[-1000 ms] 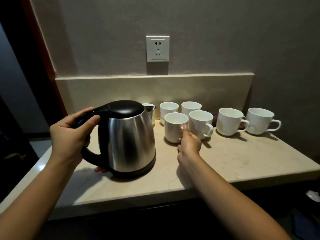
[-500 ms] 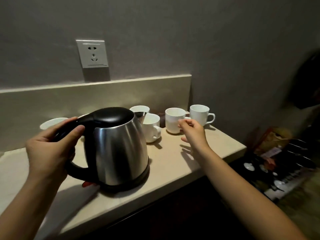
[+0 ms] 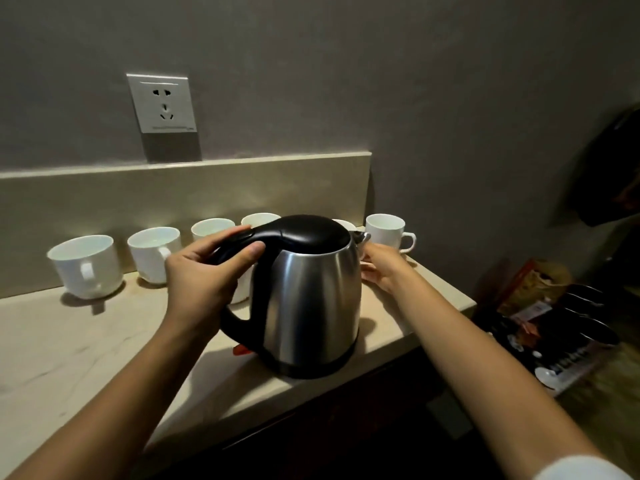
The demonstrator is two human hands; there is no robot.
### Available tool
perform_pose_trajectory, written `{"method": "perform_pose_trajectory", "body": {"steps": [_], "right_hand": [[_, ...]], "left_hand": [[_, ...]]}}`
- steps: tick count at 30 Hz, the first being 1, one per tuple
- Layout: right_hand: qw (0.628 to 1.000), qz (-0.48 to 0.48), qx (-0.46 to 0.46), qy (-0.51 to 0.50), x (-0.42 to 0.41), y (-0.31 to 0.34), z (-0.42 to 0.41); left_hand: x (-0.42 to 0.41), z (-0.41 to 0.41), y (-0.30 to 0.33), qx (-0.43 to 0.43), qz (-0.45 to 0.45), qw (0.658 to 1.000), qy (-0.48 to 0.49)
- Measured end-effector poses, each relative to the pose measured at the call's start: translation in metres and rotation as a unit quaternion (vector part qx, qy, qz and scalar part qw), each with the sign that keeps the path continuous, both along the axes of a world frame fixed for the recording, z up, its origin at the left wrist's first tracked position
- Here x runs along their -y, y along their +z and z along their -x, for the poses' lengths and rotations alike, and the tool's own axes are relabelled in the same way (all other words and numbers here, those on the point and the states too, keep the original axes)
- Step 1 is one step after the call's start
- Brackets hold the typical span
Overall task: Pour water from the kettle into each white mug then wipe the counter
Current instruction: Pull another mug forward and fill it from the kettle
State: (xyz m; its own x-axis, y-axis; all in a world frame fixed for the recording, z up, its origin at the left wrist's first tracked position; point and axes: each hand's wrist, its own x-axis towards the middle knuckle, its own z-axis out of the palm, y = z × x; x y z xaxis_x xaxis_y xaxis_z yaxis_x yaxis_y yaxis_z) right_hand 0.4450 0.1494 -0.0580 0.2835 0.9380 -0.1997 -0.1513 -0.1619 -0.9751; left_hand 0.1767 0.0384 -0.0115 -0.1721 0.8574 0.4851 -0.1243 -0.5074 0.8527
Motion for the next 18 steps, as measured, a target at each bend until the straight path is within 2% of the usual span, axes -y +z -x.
{"method": "perform_pose_trajectory", "body": {"steps": [5, 10, 15, 18], "right_hand": [[0.994, -0.015, -0.105, -0.009, -0.008, 0.002, 0.005], [0.99, 0.0, -0.144, -0.002, -0.004, 0.008, 0.0], [0.995, 0.044, -0.087, 0.0, 0.018, 0.021, -0.019], [0.992, 0.082, -0.096, 0.014, 0.036, 0.029, -0.027]], "left_hand": [[0.0, -0.009, 0.001, -0.013, -0.013, 1.0, -0.005], [0.005, -0.009, 0.001, -0.012, 0.009, 1.0, 0.003], [0.02, 0.012, 0.004, 0.004, 0.032, 0.999, 0.03], [0.033, 0.029, 0.009, 0.001, 0.032, 0.998, 0.045]]}}
